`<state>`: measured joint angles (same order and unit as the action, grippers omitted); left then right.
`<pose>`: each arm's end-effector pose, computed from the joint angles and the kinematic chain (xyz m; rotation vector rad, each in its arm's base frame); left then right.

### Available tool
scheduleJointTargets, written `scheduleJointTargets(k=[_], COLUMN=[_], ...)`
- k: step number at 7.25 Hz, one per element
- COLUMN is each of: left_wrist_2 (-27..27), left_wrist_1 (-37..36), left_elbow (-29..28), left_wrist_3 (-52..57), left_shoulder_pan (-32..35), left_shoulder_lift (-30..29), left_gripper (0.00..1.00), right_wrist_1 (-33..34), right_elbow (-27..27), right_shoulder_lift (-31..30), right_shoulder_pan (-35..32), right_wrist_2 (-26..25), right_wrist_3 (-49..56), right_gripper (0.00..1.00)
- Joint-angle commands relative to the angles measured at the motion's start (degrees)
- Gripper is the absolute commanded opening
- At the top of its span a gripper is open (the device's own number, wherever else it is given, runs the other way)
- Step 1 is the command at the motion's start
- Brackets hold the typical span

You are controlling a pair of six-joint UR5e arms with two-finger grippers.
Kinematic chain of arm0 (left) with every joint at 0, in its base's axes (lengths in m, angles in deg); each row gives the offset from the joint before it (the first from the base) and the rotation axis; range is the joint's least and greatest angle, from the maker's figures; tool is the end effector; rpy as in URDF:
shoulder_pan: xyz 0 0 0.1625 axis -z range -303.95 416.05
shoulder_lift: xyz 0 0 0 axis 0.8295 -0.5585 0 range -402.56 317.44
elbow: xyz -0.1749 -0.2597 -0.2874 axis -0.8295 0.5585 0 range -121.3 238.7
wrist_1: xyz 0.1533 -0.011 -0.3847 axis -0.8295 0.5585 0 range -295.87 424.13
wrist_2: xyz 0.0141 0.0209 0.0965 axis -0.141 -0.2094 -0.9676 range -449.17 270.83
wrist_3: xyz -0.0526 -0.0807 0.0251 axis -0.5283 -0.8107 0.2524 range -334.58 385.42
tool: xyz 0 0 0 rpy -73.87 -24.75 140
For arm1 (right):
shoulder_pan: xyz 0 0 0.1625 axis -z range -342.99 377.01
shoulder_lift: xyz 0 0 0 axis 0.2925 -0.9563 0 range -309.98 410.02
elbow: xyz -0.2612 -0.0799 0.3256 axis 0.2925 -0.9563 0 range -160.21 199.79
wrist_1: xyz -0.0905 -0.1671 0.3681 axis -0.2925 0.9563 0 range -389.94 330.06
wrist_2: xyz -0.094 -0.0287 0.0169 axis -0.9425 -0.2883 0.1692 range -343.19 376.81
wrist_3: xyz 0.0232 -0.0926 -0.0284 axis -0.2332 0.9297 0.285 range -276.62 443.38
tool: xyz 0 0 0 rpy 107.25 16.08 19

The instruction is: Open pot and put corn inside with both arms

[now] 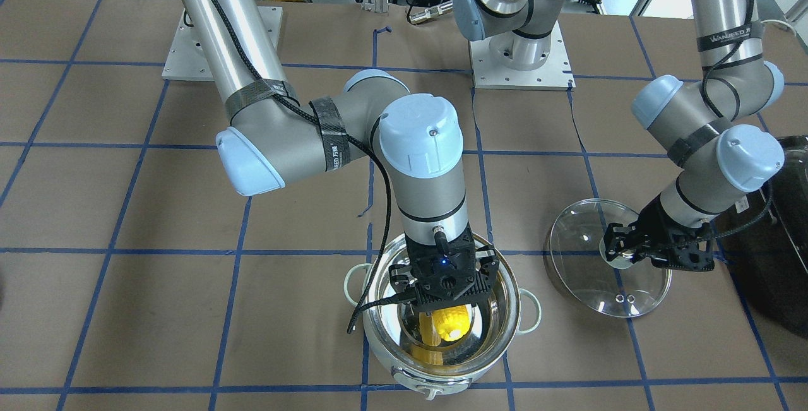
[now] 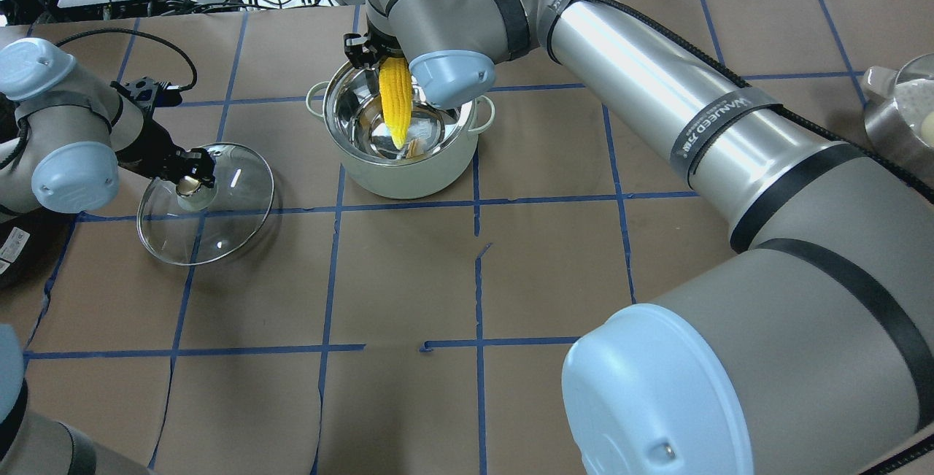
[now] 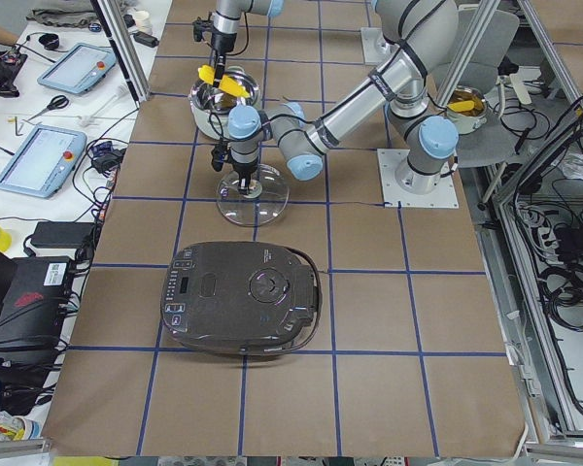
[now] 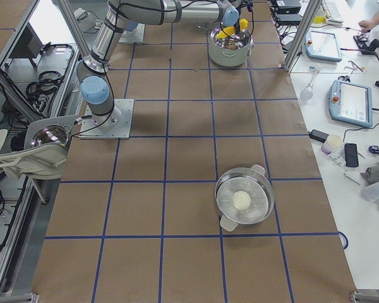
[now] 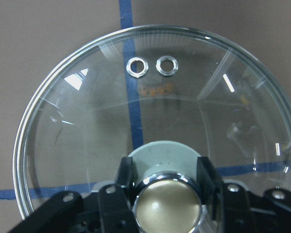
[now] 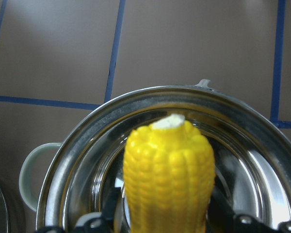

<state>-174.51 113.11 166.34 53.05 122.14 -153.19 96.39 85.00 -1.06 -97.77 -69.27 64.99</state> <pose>0.0985 -0.5711 0.2228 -0.1033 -3.0851 0.1207 0.4529 -0.6470 0.3430 -0.1810 2.8903 -0.4916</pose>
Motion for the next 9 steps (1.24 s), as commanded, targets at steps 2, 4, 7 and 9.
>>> scheduleJointTargets(k=[2, 4, 7, 9], left_wrist_2=[-0.52, -0.52, -0.7, -0.79], left_wrist_1=[-1.25, -0.73, 12.3, 26.71], left_elbow=[-0.24, -0.94, -8.38, -16.72], left_wrist_3=[0.14, 0.05, -1.17, -8.77], left_shoulder_pan=[0.0, 0.0, 2.71, 6.92], left_shoulder_lift=[-0.19, 0.77, 4.36, 7.61], left_gripper=[1.0, 1.0, 1.0, 1.0], right_wrist_1=[-0.56, -11.02, -30.9, -40.52], right_elbow=[1.4, 2.54, 3.51, 7.61], right_shoulder_lift=[-3.06, -9.1, -15.78, -23.78], right_shoulder_pan=[0.08, 1.12, 10.13, 19.37], right_wrist_2=[-0.06, -0.76, -3.93, -1.29], right_wrist_3=[2.82, 3.44, 5.37, 9.73], right_gripper=[1.0, 1.0, 1.0, 1.0])
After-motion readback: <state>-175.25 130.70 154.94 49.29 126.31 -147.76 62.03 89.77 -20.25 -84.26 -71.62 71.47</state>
